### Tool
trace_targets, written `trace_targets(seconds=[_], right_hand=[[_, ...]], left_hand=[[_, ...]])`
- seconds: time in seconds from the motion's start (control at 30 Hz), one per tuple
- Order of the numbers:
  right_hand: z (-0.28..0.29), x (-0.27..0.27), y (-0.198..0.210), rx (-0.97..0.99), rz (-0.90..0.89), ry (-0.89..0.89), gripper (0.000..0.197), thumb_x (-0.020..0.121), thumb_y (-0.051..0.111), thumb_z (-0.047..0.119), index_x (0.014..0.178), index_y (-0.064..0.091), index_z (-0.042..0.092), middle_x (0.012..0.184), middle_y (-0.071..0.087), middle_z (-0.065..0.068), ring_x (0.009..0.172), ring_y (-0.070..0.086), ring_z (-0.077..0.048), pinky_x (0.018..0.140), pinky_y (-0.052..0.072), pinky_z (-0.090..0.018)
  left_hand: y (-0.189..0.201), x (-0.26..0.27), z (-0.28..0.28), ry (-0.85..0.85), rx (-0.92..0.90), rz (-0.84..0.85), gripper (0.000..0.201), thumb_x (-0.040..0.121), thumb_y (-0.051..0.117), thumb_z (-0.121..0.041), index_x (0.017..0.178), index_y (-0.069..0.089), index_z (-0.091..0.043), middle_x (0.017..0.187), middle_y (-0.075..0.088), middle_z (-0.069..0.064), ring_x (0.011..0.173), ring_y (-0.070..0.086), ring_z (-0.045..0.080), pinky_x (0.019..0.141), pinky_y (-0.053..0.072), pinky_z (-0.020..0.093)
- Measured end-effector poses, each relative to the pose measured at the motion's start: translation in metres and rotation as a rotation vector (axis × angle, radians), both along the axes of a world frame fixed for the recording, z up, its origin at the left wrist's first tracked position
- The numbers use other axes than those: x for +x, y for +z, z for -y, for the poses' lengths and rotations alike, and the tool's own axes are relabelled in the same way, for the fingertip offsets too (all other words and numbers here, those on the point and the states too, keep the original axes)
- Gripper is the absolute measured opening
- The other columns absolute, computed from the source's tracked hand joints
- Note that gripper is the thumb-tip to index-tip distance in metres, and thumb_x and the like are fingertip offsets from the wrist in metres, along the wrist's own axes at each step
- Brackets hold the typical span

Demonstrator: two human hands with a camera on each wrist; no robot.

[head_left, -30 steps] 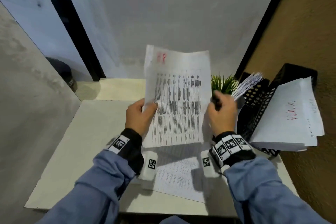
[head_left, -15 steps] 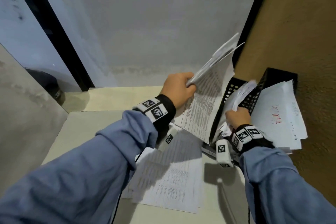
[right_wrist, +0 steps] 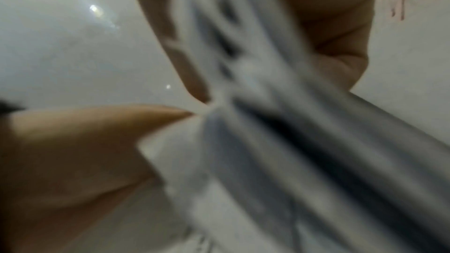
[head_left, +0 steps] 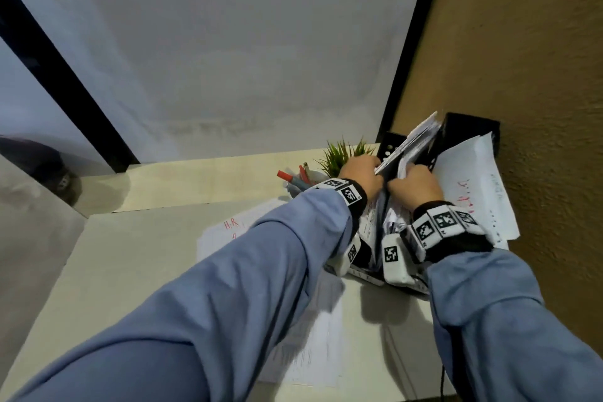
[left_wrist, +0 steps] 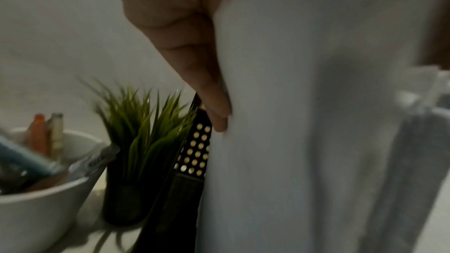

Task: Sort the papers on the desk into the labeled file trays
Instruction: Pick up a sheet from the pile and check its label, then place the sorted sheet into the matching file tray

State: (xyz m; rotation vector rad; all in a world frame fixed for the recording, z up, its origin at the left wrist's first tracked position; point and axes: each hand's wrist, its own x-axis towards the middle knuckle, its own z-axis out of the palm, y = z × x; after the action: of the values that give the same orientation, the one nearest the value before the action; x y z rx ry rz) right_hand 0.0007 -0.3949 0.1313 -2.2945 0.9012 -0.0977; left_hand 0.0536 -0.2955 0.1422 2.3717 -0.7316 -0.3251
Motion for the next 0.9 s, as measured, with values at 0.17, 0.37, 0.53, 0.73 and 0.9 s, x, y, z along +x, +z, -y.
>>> trace_targets(seconds=[0.17, 0.37, 0.53, 0.73, 0.9], right_hand=[[-0.013, -0.006, -0.028, -0.02, -0.114, 0.039, 0.041, 0.085, 0.05, 0.019, 0.123, 0.051, 0.003, 0.122, 0.059, -0.023, 0.11, 0.057, -0.038, 0.09, 0.046, -0.037], [-0.019, -0.011, -0.023, -0.024, 0.015, 0.024, 0.045, 0.085, 0.055, 0.032, 0.121, 0.053, 0.006, 0.118, 0.061, -0.019, 0.109, 0.057, -0.036, 0.09, 0.047, -0.038], [-0.062, -0.035, 0.008, 0.12, 0.457, 0.13, 0.043, 0.086, 0.058, 0.023, 0.129, 0.054, 0.019, 0.069, 0.058, 0.002, 0.074, 0.058, -0.017, 0.078, 0.048, -0.032], [-0.147, -0.061, -0.056, 0.281, 0.192, 0.454, 0.02, 0.089, 0.055, 0.017, 0.105, 0.067, 0.016, 0.067, 0.063, -0.003, 0.057, 0.054, -0.012, 0.061, 0.053, -0.035], [-0.164, -0.068, -0.143, 0.124, -0.275, 0.199, 0.037, 0.085, 0.054, 0.016, 0.12, 0.054, 0.003, 0.126, 0.052, -0.017, 0.111, 0.053, -0.031, 0.092, 0.047, -0.034]], left_hand=[[-0.034, -0.005, -0.001, -0.033, 0.01, -0.199, 0.034, 0.095, 0.049, -0.027, 0.121, 0.058, -0.006, 0.117, 0.063, 0.018, 0.109, 0.058, 0.033, 0.085, 0.043, 0.03], [-0.031, -0.006, -0.034, 0.096, -0.273, -0.347, 0.053, 0.094, 0.044, -0.049, 0.129, 0.049, -0.01, 0.113, 0.064, 0.011, 0.093, 0.065, 0.025, 0.085, 0.055, 0.041], [-0.061, 0.006, -0.129, 0.405, -0.437, -0.4, 0.012, 0.094, 0.051, -0.022, 0.097, 0.058, -0.013, 0.095, 0.065, 0.008, 0.074, 0.065, 0.019, 0.069, 0.057, 0.034], [-0.148, -0.013, -0.25, 0.727, 0.101, -0.389, 0.029, 0.088, 0.056, -0.02, 0.112, 0.058, -0.003, 0.118, 0.061, 0.015, 0.108, 0.056, 0.032, 0.09, 0.042, 0.032], [-0.181, -0.062, -0.272, 0.792, 0.127, -0.428, 0.049, 0.089, 0.054, -0.027, 0.132, 0.041, -0.005, 0.134, 0.045, 0.014, 0.119, 0.049, 0.032, 0.098, 0.041, 0.036]])
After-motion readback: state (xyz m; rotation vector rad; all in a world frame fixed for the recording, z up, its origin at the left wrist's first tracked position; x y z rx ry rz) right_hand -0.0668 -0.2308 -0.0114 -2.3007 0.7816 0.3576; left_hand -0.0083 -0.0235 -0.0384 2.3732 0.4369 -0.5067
